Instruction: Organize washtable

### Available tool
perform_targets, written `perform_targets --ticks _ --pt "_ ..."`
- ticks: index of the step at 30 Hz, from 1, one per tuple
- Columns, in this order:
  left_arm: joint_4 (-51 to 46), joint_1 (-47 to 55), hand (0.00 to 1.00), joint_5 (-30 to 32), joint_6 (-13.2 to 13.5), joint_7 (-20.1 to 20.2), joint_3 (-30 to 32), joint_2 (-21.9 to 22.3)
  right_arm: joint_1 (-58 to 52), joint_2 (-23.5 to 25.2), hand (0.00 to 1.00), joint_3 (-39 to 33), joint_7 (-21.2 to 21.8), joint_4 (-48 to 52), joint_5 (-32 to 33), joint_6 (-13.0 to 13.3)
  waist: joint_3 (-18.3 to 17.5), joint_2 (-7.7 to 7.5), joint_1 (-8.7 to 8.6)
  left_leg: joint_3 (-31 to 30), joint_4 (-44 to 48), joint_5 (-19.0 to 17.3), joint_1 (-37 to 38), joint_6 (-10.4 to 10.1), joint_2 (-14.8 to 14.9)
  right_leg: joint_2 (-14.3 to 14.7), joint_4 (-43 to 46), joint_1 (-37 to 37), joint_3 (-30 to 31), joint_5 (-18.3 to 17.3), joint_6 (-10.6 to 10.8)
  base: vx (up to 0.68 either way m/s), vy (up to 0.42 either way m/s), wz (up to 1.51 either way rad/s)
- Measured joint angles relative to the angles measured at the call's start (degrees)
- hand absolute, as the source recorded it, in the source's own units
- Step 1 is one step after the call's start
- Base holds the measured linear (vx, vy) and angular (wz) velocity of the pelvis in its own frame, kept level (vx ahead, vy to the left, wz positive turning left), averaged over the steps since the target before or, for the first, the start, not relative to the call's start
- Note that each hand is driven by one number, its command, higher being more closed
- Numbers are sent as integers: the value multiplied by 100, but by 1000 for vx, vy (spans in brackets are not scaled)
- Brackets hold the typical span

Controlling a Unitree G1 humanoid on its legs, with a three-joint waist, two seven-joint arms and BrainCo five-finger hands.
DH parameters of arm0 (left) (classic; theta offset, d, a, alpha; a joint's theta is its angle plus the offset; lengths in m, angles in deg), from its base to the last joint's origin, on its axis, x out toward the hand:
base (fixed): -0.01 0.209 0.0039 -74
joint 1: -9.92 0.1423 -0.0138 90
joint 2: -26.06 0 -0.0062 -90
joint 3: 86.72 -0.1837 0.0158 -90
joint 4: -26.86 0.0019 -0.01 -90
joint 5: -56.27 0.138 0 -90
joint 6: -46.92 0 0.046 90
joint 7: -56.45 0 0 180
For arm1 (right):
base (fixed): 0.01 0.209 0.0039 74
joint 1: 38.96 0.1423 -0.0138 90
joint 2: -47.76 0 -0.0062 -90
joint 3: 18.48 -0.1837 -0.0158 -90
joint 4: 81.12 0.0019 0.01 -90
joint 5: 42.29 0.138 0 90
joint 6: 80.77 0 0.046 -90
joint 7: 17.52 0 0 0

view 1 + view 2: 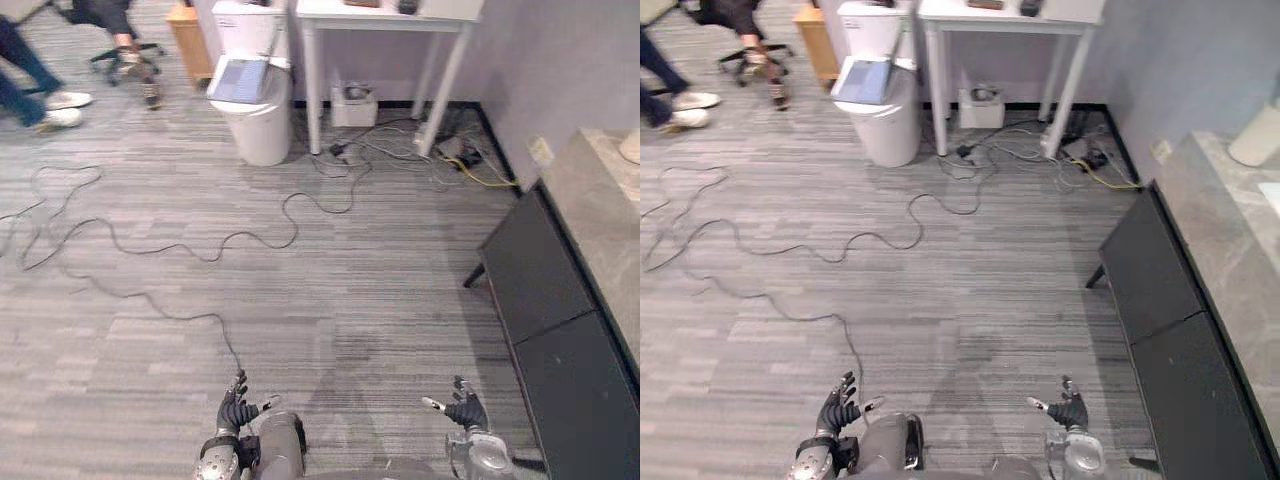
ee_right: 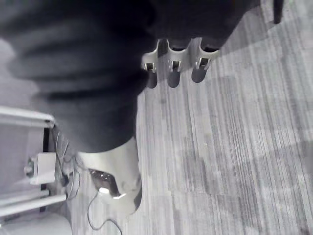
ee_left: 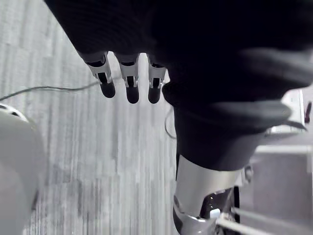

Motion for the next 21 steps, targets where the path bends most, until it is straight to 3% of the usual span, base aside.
perform_targets --ticks 2,3,5,6,7,8,9,11,12,13,14,16,17,19,21 --pt "256 -180 0 0 26 6 2 -69 212 -39 0 51 1 -198 -48 31 -13 12 -69 296 -313 59 292 -127 83 -6 -625 -331 -944 -73 -114 359 35 -91" --pt "505 -316 0 -2 26 6 16 -123 454 -118 0 131 10 -483 -51 26 -9 53 -189 409 -527 99 399 -196 136 78 -1200 -538 -1478 -11 -218 386 -2 -73" --pt "855 -531 0 -2 21 3 93 -134 626 -213 0 143 17 -724 -67 21 52 158 -267 433 -764 154 629 -299 193 416 -2031 -713 -1896 296 -562 431 -33 -59" --pt "1034 -542 0 -2 17 4 115 -186 574 -276 0 171 36 -778 -107 17 52 157 -311 428 -922 178 892 -355 104 736 -3110 -567 -1965 967 -794 472 -31 -52" --pt "1061 -474 0 1 17 20 130 -288 438 -302 0 169 59 -788 -117 31 6 16 -335 336 -908 145 1072 -408 -53 735 -3653 -422 -1931 1900 -1244 447 -31 -49" --pt "1270 -539 0 3 -7 12 179 -126 418 -483 0 140 79 -888 -122 22 -15 205 -320 180 -783 80 1239 -519 48 860 -3396 -385 -1922 1901 -1636 421 -20 -37" --pt "1267 -558 0 12 13 38 196 -65 422 -567 0 95 104 -936 -136 1 -69 381 -377 -58 -477 303 1135 -799 161 927 -3308 -346 -1824 1642 -1637 510 -67 -46" --pt "1239 -627 0 67 33 32 280 59 443 -644 0 52 111 -911 -138 9 -28 551 -458 -331 244 783 1014 -866 274 1079 -3436 -90 -1687 1458 -1578 442 -78 -46" --pt "1240 -660 0 88 30 28 339 137 418 -644 0 45 112 -906 -135 -1 -13 581 -449 -564 1006 1376 836 -818 400 1219 -3665 259 -1520 1421 -1576 391 -52 -58" --pt "1232 -647 0 97 37 37 328 154 393 -611 0 29 110 -846 -98 4 -7 569 -442 -823 1905 1418 607 -773 577 1341 -3970 712 -1361 1413 -1584 370 -38 -64" --pt "1230 -646 0 97 42 45 321 162 373 -585 0 3 109 -770 -92 10 -1 550 -447 -891 2274 1342 489 -727 634 1399 -4081 897 -1260 1394 -1601 319 -15 -79" --pt "1225 -632 0 97 42 67 300 220 361 -551 0 -34 102 -503 -27 63 22 500 -401 -1070 3085 1049 -114 -409 709 1584 -4273 1352 -758 1193 -1689 253 10 -100" --pt "1225 -619 0 96 43 67 272 223 366 -551 0 -42 102 -478 -25 63 23 499 -385 -1128 3091 962 -270 -398 697 1629 -4298 1424 -594 1172 -1703 226 46 -116" --pt "1227 -608 0 97 41 81 266 248 407 -537 0 -137 103 -504 33 60 21 493 -321 -1316 2778 770 -697 -184 522 1648 -4310 1590 -179 1127 -1623 218 88 -115" --pt "1224 -483 0 96 41 101 268 300 419 -540 0 -285 93 -516 88 47 45 453 -238 -1788 1716 565 -1068 -103 55 1641 -4249 1735 518 1047 -1509 230 149 -141"
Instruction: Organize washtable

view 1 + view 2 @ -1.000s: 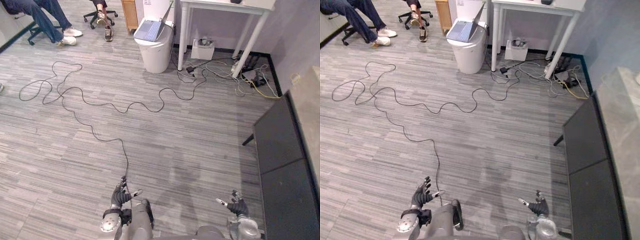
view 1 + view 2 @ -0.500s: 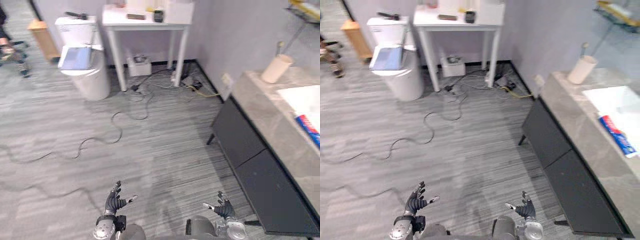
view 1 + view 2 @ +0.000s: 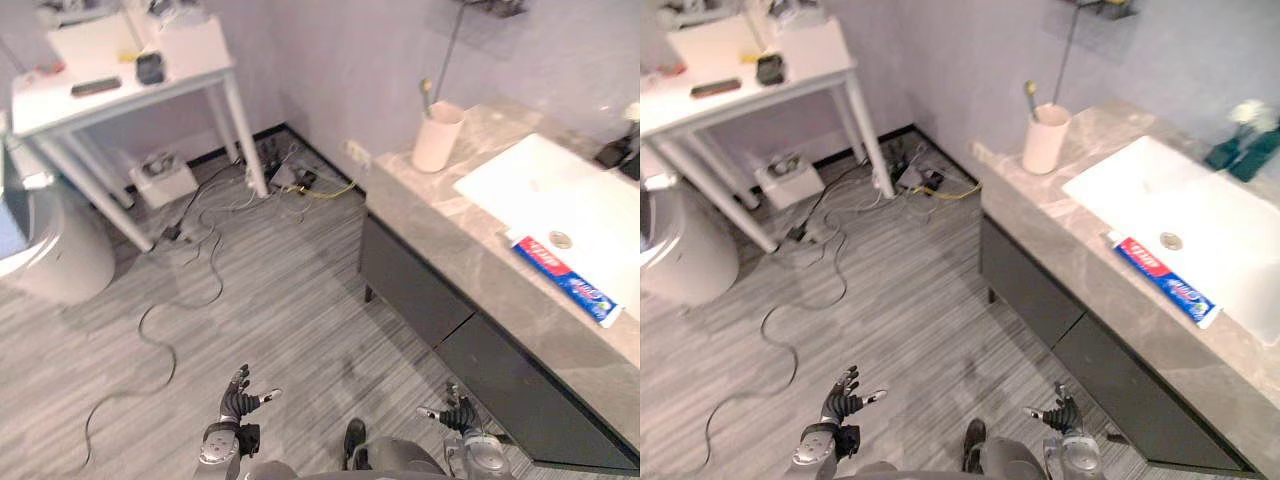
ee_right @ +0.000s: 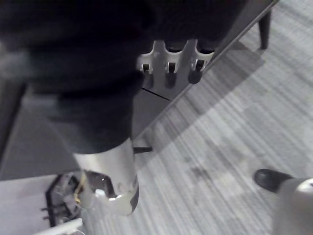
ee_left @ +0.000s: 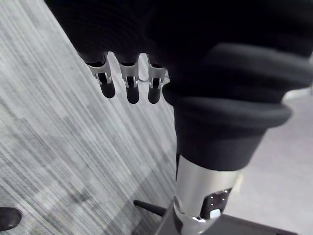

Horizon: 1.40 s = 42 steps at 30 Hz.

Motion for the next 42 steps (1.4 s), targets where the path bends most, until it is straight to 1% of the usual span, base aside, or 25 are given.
perform_targets --ticks 1,3,4,5,7,8,10,12,16,17,18,19,20,21,23,25,28,30,32,33,35,36,37,39,42 --pt "0 36 0 0 0 4 -4 20 -2 -4 0 -22 -2 -1 0 -2 7 -12 54 -238 -348 -1 -68 -3 -159 -10 33 10 147 -7 54 264 233 -155" --pt "1 73 0 -2 16 -7 -67 79 -39 -25 0 -101 -9 -3 -3 1 -44 81 85 -1354 -1985 140 -14 -159 -611 44 219 -47 725 -155 342 235 259 -145" --pt "0 67 0 -2 58 -15 -130 83 -78 -22 0 -101 -15 -1 -3 -3 -63 163 90 -1542 -2283 308 39 -150 -593 128 363 -60 911 -273 433 270 291 -142" --pt "-2 88 0 1 117 -20 -133 88 -103 26 0 -90 -19 2 -9 -16 -105 178 108 -1312 -2275 632 216 -39 -557 161 614 -69 1202 -495 582 240 259 -114" --pt "-12 116 0 1 123 -63 -151 13 -174 184 0 59 7 116 -28 -8 -198 -58 107 -812 -2351 490 366 87 -617 -73 858 -209 1344 -769 768 236 271 -103" --pt "-14 110 0 1 126 -80 -164 -43 -179 244 0 78 14 130 -32 -8 -226 -94 117 -654 -2391 455 389 129 -633 -170 944 -317 1328 -837 815 193 267 -112" --pt "-12 92 0 3 126 -97 -190 -142 -110 377 0 269 19 177 -102 -7 -331 -290 130 -78 -2491 294 592 271 -670 -718 1055 -514 720 -820 1276 172 278 -116" --pt "4 74 0 2 126 -100 -208 -211 -36 406 0 282 21 150 -137 -5 -338 -304 124 249 -2723 276 894 288 -678 -958 1094 -555 49 -765 1392 139 145 -86" --pt "116 -8 0 0 128 -162 -240 -316 247 322 0 302 16 -260 -202 4 -365 -223 74 681 -3268 297 1367 263 -639 -1098 1364 -750 -789 -715 1403 144 24 -60" --pt "161 -73 0 1 122 -172 -245 -315 258 278 0 306 16 -317 -206 3 -314 -158 60 715 -3316 297 1416 263 -592 -1089 1694 -951 -824 -697 1436 144 -35 -35" --pt "233 -189 0 0 129 -213 -308 -266 345 180 0 376 15 -448 -207 -1 -221 31 19 755 -3403 306 1497 246 -455 -1011 1760 -1173 -953 -921 1300 138 -73 -25" --pt "373 -293 0 -2 127 -219 -358 -272 385 103 0 439 20 -534 -212 -7 -144 131 -19 754 -3442 312 1601 231 -284 -919 1557 -1319 -1045 -912 1244 143 -98 -17" --pt "444 -301 0 -2 127 -219 -371 -311 389 89 0 457 20 -563 -212 -8 -115 177 -44 749 -3449 315 1639 194 -223 -880 1260 -1356 -1042 -756 1191 202 -132 -6" --pt "497 -287 0 -4 132 -220 -378 -457 346 106 0 513 19 -605 -211 -7 -119 -18 -84 733 -3453 336 1737 72 -363 -973 519 -1311 -986 224 1157 253 -134 -4" --pt "610 -333 0 -4 135 -214 -376 -371 345 -34 0 484 9 -764 -205 -14 -69 119 -60 628 -3426 296 1835 -74 -169 -803 694 -1248 -959 174 972 259 -167 -18" --pt "614 -350 0 -3 141 -219 -377 -286 336 -74 0 378 9 -827 -202 -18 -65 127 -123 510 -3263 373 1867 -204 -70 -761 816 -1206 -1032 -53 911 216 -226 4" --pt "570 -311 0 -5 141 -211 -358 -109 185 -45 0 260 8 -816 -185 -22 -52 127 -150 335 -1738 387 1461 -226 283 -587 479 -598 -1130 -167 806 184 -175 14" --pt "508 -220 0 -15 140 -205 -345 43 62 -4 0 255 3 -769 -146 -23 -23 128 -16 189 -425 341 1040 -239 543 -436 186 -98 -1064 -193 741 168 -67 -19" --pt "448 -172 0 -24 147 -205 -346 95 64 -10 0 209 1 -651 -118 -17 -32 127 41 193 -401 315 806 -202 434 -460 53 68 -982 -192 738 112 14 -27" --pt "442 -174 0 -31 156 -209 -343 92 97 -8 0 149 3 -630 -116 -15 -30 111 100 183 -737 253 657 -99 287 -525 33 94 -892 -187 746 125 79 -25" --pt "437 -176 0 -34 160 -211 -346 100 198 -10 0 20 -33 -658 -99 -49 -20 94 105 -3 -1588 258 531 -103 -5 -645 33 104 -817 -160 793 125 121 -25" --pt "445 -128 0 -34 165 -215 -347 106 187 -33 0 -7 -38 -683 -72 -45 -39 145 107 -245 -2490 517 617 -217 -175 -666 7 113 -726 -148 902 101 186 -32" --pt "522 -123 0 -40 161 -220 -342 37 187 -32 0 -17 -65 -766 -68 -46 -67 127 99 -217 -2693 650 750 -106 -287 -718 -83 197 -607 -110 1053 108 184 -31" --pt "528 -80 0 -39 164 -220 -337 -55 99 76 0 -9 -63 -777 -71 -39 -101 -52 105 -128 -2940 710 909 -18 -456 -860 -273 297 -583 -63 1140 108 166 -11" --pt "593 -57 0 -20 165 -217 -337 -119 19 123 0 -19 -105 -857 -71 -38 -175 -154 112 -29 -3261 788 1144 102 -676 -1026 -355 378 -500 -46 1238 68 125 -7"
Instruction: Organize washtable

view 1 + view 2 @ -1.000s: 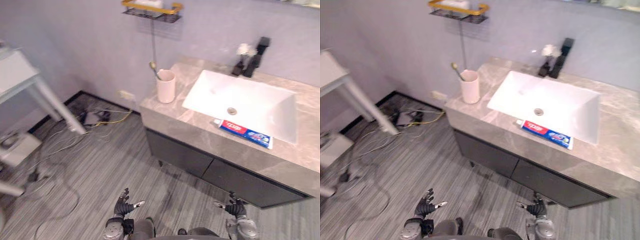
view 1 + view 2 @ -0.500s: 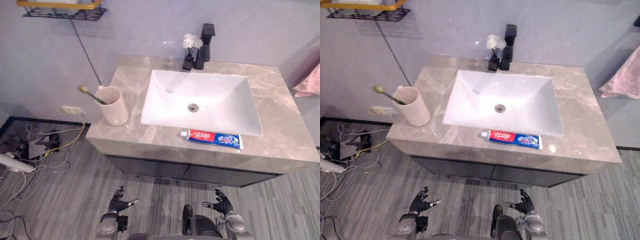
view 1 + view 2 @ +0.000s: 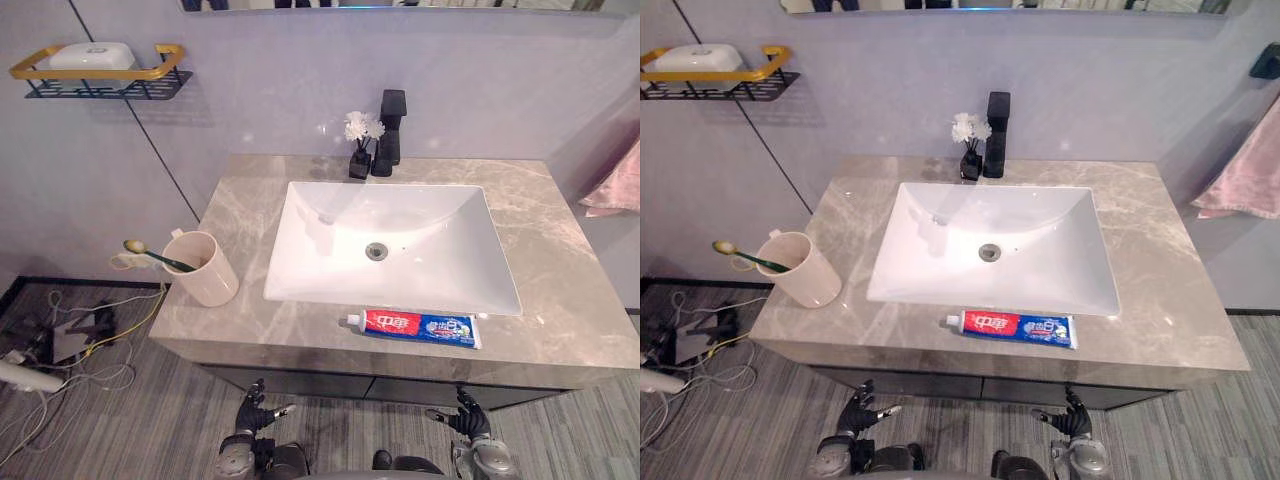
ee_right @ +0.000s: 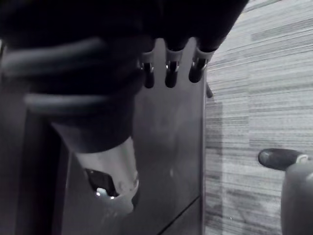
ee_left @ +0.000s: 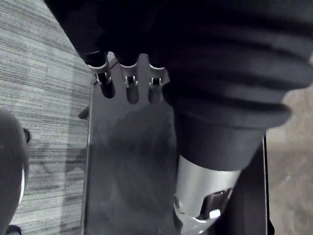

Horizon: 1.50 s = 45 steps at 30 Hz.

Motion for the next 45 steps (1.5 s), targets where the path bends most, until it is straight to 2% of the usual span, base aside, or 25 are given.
perform_targets --ticks 6,13,16,17,25,34,40,42,45 --pt "98 -7 0 20 0 -4 -1 -55 14 -16 0 -67 -11 -123 -13 -3 -65 86 -1 69 -395 159 184 120 -183 -132 -74 -5 71 42 81 15 60 -5" --pt "101 14 0 36 0 -16 26 -181 31 -98 0 -210 -16 -378 -118 -3 -145 61 -1 63 -950 466 439 108 -248 -99 -142 -9 97 70 101 -14 -4 -1" --pt "153 8 0 44 3 -15 80 -181 61 -184 0 -209 -15 -488 -176 -4 -146 59 -3 72 -995 482 466 111 -257 -96 -160 -12 139 93 110 -22 1 -5" --pt "442 4 0 47 2 -65 406 -401 294 -574 0 -139 -10 -712 -513 -4 -249 -28 -8 -113 -1119 490 495 126 -344 -112 -363 -12 208 204 127 0 0 0" --pt "476 -1 0 44 2 -65 399 -396 223 -576 0 -237 -9 -730 -489 -2 -255 18 -16 -113 -1186 531 557 153 -345 -115 -365 31 181 204 128 0 0 0" --pt "848 -3 0 11 -10 -149 170 -303 -103 -582 0 -1087 -3 -999 306 10 -211 106 -37 -356 -1340 652 817 143 -372 -169 -472 411 -152 210 140 -40 -18 15" --pt "898 -5 0 -53 -11 -152 171 -302 -106 -588 0 -1256 -4 -999 396 15 -152 112 -32 -499 -1287 660 889 138 -359 -194 -472 577 -304 203 150 -74 -19 13" --pt "898 -3 0 -98 -11 -155 248 -310 -106 -583 0 -1345 -1 -999 396 16 -140 146 -29 -565 -1290 679 879 126 -368 -212 -468 600 -387 196 161 -76 -8 22" --pt "884 -5 0 -219 -13 -157 687 -407 -114 -589 0 -1449 2 -1000 395 15 -110 162 -32 -723 -1295 724 880 106 -371 -220 -485 699 -575 163 203 -53 -17 27"
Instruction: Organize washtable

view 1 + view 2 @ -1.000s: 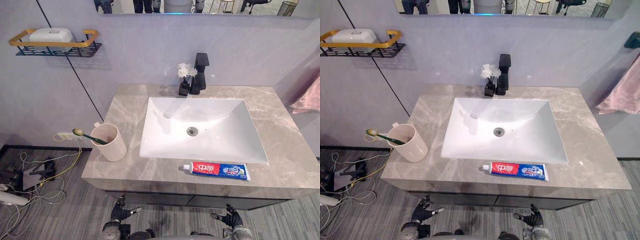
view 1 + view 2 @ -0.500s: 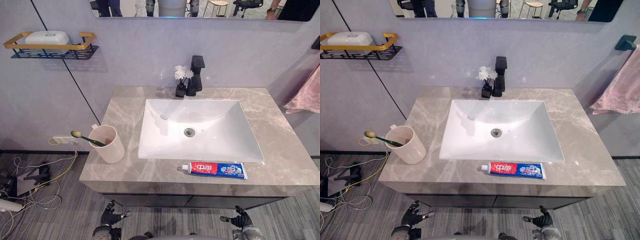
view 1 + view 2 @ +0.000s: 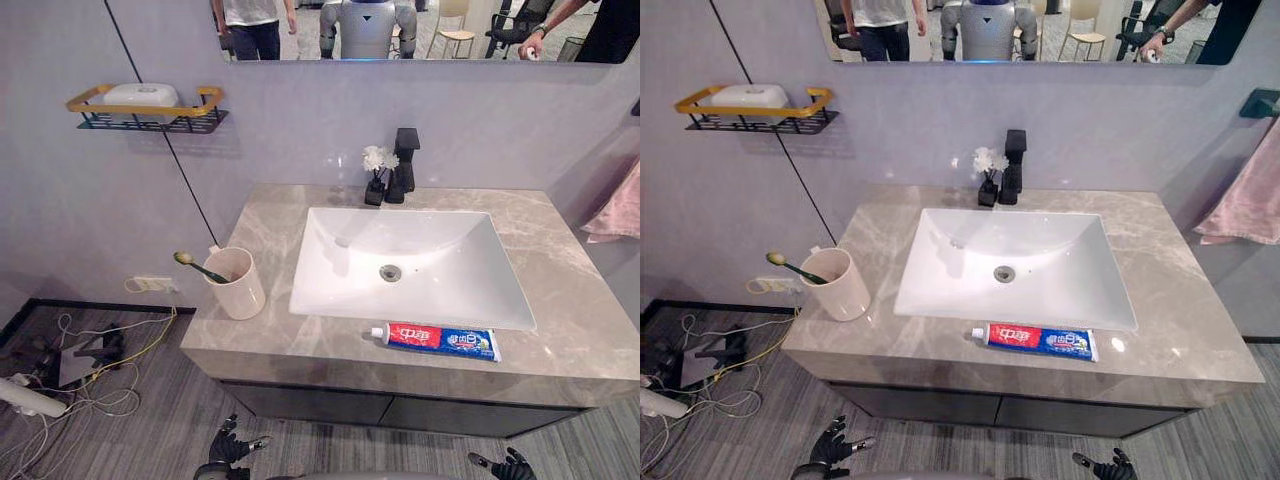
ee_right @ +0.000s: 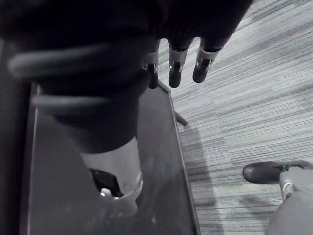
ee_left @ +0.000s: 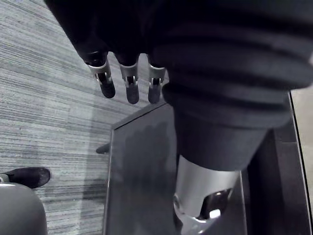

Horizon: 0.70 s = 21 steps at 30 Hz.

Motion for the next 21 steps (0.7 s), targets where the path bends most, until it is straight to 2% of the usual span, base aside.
perform_targets --ticks 2,5,8,11,17,21 --pt "-89 4 0 -58 -11 -8 350 -135 15 -31 0 -84 5 1 0 2 2 6 19 -39 0 15 -9 -21 13 0 -13 23 -56 -7 0 -47 -18 24" --pt "-746 16 0 -265 -50 -99 846 -435 -3 -155 0 -184 8 2 2 6 6 6 36 -236 7 36 -68 -54 6 -18 -57 101 -287 -18 -1 -29 -27 37" --pt "-2096 27 0 -393 -42 -239 1328 -571 -4 -214 0 -189 14 55 6 26 -13 30 75 -381 23 74 -173 -45 0 -14 -59 106 -473 -29 -31 -16 -27 31" --pt "-3695 24 0 -417 -25 -409 1577 -560 -129 -158 0 -391 113 122 14 40 -16 37 205 -507 44 83 -197 -32 -12 -11 -80 179 -599 -41 -34 31 -29 20" --pt "-6013 -77 0 -279 128 -759 1505 -380 -228 -30 0 -404 200 119 179 37 -22 61 195 -706 154 77 -262 -25 -67 -30 -99 285 -826 -88 -29 14 -13 21" --pt "-7389 -401 0 157 350 -840 682 -365 -297 102 0 -402 299 48 252 39 -26 70 192 -783 225 77 -321 -24 -93 -44 -81 298 -907 -89 -27 -29 4 12"
